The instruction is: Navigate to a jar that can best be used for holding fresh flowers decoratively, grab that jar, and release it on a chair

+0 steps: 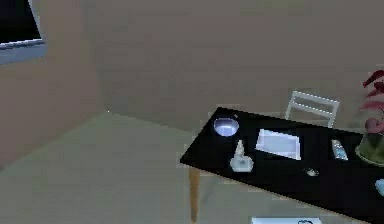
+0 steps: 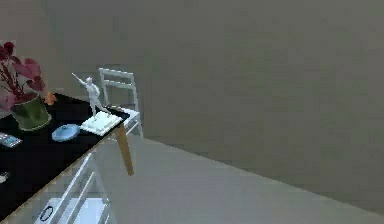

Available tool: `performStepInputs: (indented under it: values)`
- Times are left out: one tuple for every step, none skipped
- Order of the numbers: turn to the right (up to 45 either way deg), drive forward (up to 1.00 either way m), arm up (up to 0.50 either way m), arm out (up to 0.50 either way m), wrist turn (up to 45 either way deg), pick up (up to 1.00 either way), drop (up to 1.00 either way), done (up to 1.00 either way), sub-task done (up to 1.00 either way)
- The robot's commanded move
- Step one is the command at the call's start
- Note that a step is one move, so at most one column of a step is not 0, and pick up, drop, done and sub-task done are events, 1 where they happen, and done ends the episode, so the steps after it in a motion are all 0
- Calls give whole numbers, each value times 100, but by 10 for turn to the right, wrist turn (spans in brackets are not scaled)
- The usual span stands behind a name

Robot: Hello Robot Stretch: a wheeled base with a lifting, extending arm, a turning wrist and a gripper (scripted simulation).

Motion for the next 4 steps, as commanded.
performStepInputs:
  values:
    - [-330, 0, 0, 0, 0, 0, 0, 0, 0]
    - [450, 0, 0, 0, 0, 0, 0, 0, 0]
    - [450, 0, 0, 0, 0, 0, 0, 0, 0]
    - [180, 0, 0, 0, 0, 0, 0, 0, 0]
